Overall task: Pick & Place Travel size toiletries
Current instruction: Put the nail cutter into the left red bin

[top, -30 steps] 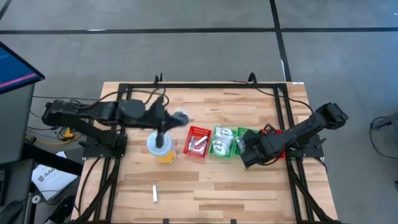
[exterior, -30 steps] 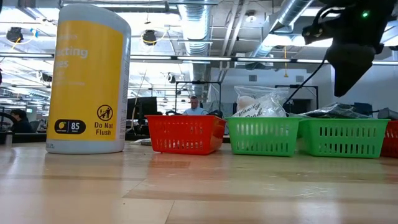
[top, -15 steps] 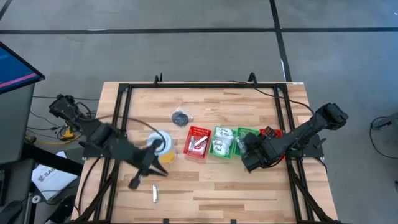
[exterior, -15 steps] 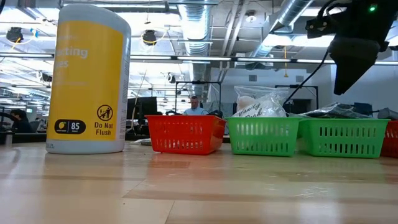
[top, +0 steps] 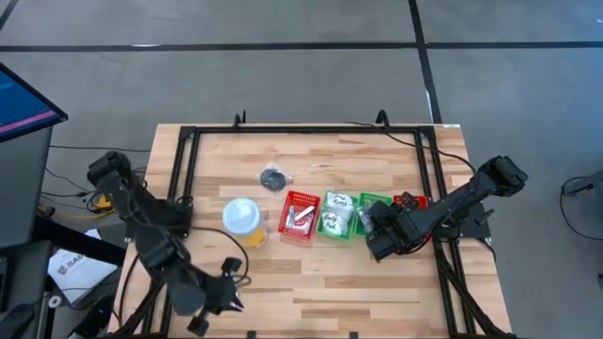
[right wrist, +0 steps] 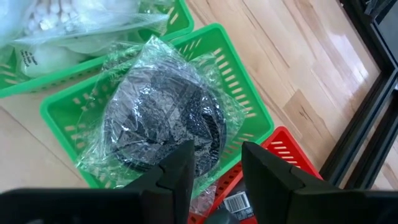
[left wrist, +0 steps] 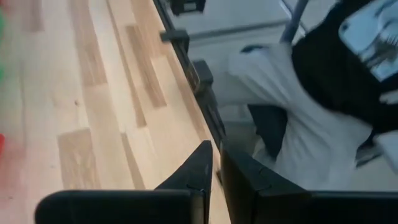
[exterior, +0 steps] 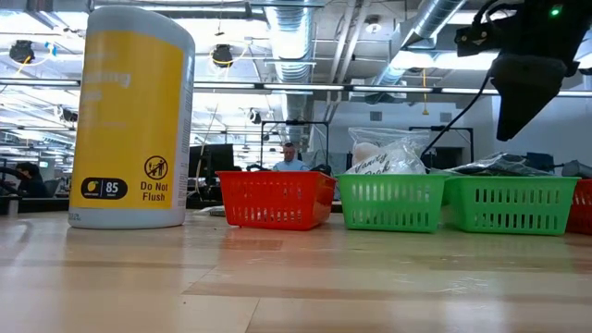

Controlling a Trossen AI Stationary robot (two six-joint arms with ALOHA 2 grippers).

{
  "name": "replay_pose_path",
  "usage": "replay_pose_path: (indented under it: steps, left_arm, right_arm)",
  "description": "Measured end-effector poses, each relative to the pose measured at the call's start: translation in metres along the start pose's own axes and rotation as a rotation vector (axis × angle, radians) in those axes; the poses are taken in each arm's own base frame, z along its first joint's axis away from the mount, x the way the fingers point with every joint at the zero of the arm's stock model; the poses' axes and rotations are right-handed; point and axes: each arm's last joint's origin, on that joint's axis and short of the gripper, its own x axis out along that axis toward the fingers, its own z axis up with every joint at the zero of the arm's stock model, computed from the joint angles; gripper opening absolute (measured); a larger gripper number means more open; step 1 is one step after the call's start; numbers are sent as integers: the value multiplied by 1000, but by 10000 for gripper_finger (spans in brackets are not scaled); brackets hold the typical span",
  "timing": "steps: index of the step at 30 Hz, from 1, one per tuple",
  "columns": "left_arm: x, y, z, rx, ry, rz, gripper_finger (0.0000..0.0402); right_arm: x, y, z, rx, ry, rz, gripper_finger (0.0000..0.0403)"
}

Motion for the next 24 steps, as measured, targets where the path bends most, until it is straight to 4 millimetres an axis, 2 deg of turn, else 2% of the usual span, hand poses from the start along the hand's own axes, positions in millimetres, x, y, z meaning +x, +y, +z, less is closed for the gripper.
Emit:
replay_pose_path:
  steps: [4, 12, 16, 24]
  left_arm:
    - [21, -9, -10, 21, 63, 16, 25]
    - [56, -13, -26, -84, 155, 72, 25]
    - [65, -14, -31, -169, 177, 95, 25]
    - [71, -15, -40, -475, 211, 114, 25]
  right_arm:
    - [0, 1, 0, 4, -2, 5, 123]
    - [0, 2, 1, 3, -12, 16, 123]
    - [0, 2, 1, 1, -27, 10, 123]
    - [0, 2, 1, -22, -29, 12, 123]
